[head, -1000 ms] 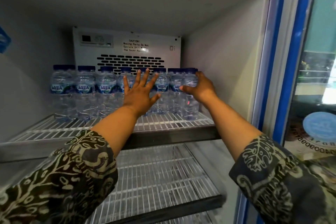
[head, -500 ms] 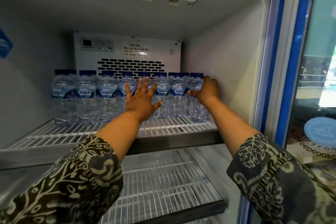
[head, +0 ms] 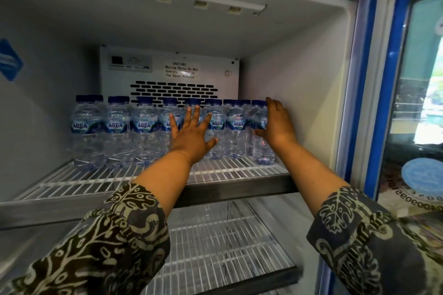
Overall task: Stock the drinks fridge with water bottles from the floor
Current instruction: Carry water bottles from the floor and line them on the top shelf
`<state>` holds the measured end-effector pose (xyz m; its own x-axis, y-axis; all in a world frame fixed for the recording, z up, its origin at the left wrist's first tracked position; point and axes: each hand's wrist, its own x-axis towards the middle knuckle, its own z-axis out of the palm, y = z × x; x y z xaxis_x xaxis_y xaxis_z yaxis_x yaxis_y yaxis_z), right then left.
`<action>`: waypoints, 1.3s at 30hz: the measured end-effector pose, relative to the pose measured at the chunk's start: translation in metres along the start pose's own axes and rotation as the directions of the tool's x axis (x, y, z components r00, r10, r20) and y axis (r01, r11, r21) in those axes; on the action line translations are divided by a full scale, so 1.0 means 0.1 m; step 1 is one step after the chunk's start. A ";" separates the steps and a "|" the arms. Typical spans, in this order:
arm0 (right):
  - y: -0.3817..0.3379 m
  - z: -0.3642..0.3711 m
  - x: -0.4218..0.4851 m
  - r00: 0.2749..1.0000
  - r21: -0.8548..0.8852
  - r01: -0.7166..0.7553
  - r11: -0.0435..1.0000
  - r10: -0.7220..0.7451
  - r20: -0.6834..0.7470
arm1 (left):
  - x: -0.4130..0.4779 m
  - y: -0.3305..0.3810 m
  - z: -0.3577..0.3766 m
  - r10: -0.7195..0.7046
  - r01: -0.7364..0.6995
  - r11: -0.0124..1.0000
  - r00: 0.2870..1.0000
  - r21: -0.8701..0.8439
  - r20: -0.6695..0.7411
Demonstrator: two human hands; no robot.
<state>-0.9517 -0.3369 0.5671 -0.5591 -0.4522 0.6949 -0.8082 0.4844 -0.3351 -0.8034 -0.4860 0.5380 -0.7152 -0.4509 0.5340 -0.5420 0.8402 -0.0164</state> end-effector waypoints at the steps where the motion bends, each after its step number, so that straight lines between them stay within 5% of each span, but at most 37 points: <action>1: 0.02 0.00 0.00 1.000 0.009 0.004 1.000 -0.004 0.009 | 0.00 0.00 0.00 0.000 0.000 1.000 1.000 0.002 0.002; 7: 0.02 -0.06 -0.01 0.995 -0.533 0.081 0.842 -0.037 0.091 | -0.01 0.00 0.02 0.001 -0.001 1.000 1.000 -0.017 0.009; 14: 0.02 -0.09 -0.14 0.989 -0.644 0.110 0.757 -0.016 0.150 | -0.04 0.01 -0.06 0.010 -0.009 0.999 1.000 -0.041 0.027; 22: -0.07 -0.01 -1.08 0.984 -0.091 0.123 0.988 -0.110 0.137 | -0.66 0.15 -0.35 0.023 -0.021 0.999 0.999 -0.038 0.048; 27: -0.04 0.02 -1.78 0.950 -0.035 0.250 0.968 -0.238 0.203 | -1.56 0.39 -0.27 -0.054 0.053 0.995 0.999 -0.083 -0.007; 33: -0.04 -0.13 -2.65 0.873 0.148 0.372 0.916 -0.400 0.280 | -2.94 0.67 -0.18 -0.239 0.243 0.969 0.967 -0.036 0.089; 39: -0.10 -0.15 -4.00 0.679 0.411 0.422 0.808 -0.582 0.447 | -4.90 1.01 -0.12 -0.522 0.555 0.830 0.807 -0.052 0.275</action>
<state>-0.7168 -0.1494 0.3020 0.0079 -0.9240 0.3824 -0.9651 -0.1072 -0.2389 -0.5021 -0.1770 0.2848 -0.4156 -0.8856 0.2075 -0.8237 0.4632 0.3271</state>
